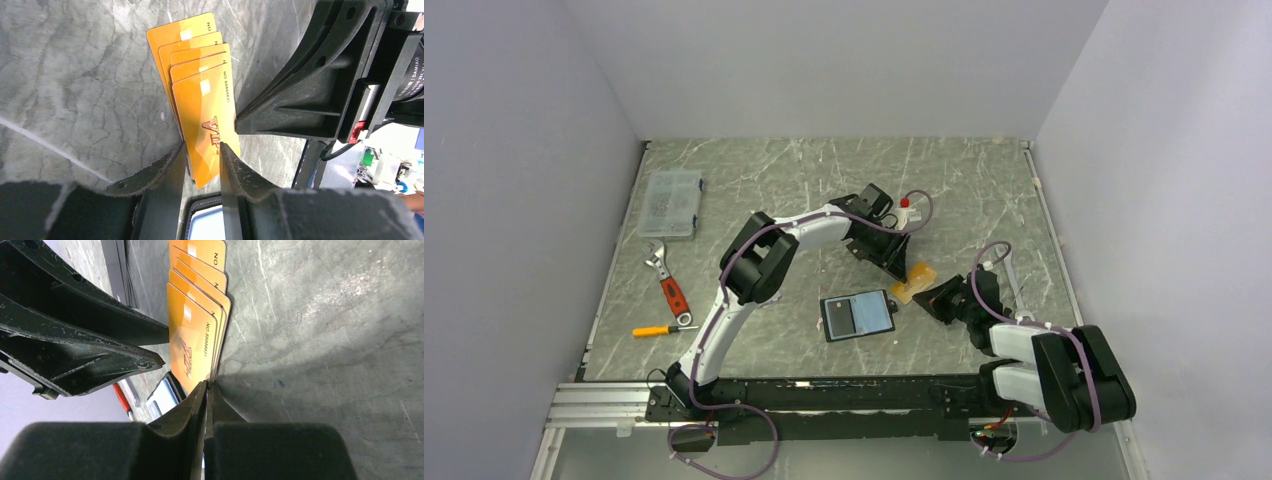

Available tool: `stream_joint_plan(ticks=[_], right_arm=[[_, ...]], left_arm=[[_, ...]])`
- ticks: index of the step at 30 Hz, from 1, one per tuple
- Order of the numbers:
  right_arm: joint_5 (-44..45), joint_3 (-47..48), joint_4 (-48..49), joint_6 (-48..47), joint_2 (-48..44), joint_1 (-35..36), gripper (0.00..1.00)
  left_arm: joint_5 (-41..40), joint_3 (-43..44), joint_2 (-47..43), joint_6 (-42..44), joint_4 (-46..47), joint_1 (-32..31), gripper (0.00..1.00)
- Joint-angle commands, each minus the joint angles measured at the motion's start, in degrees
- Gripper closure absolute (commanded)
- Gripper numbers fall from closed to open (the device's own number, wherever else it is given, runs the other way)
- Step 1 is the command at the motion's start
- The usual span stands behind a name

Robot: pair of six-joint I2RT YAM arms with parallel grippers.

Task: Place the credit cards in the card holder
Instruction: Pick up the credit card from the center of the board.

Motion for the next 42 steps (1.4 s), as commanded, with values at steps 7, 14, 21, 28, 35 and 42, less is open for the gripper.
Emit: stream_joint_plan(ticks=[7,14,21,28,35,42], right_arm=[[2.36,3.49,-7.41,-4.76,-9.32,0.07,0.95],[0.12,3.8,-5.27,-5.12,-9.26,0.15,0.94],[-1.24,4.99,-3.62,-5.16,-9.41,0.02,0.92],[-3.04,7.51,0.1,-5.59,-4.83,-0.09,0.72],[-2.83,8.72,1.3,-5.83,0.29,-0.18,0.67],[-0.32,10.47,-3.66,-7.16,1.2,-0.19,0.76]], left_arm=[[3.81,5.91,2.77,-2.06,-3.54,-0.28,0.63],[3.39,5.54,2.67,-2.37,-3.06,-0.18,0.63],[4.09,5.96,2.3,-3.57,-2.29,1.31,0.61],[5.08,5.29,2.32,-4.33,-1.47,1.75,0.62],[5.59,2.86,1.73,-4.39,-0.48,1.75,0.62],[6.38,2.52,0.98,-4.73,0.0,2.29,0.62]])
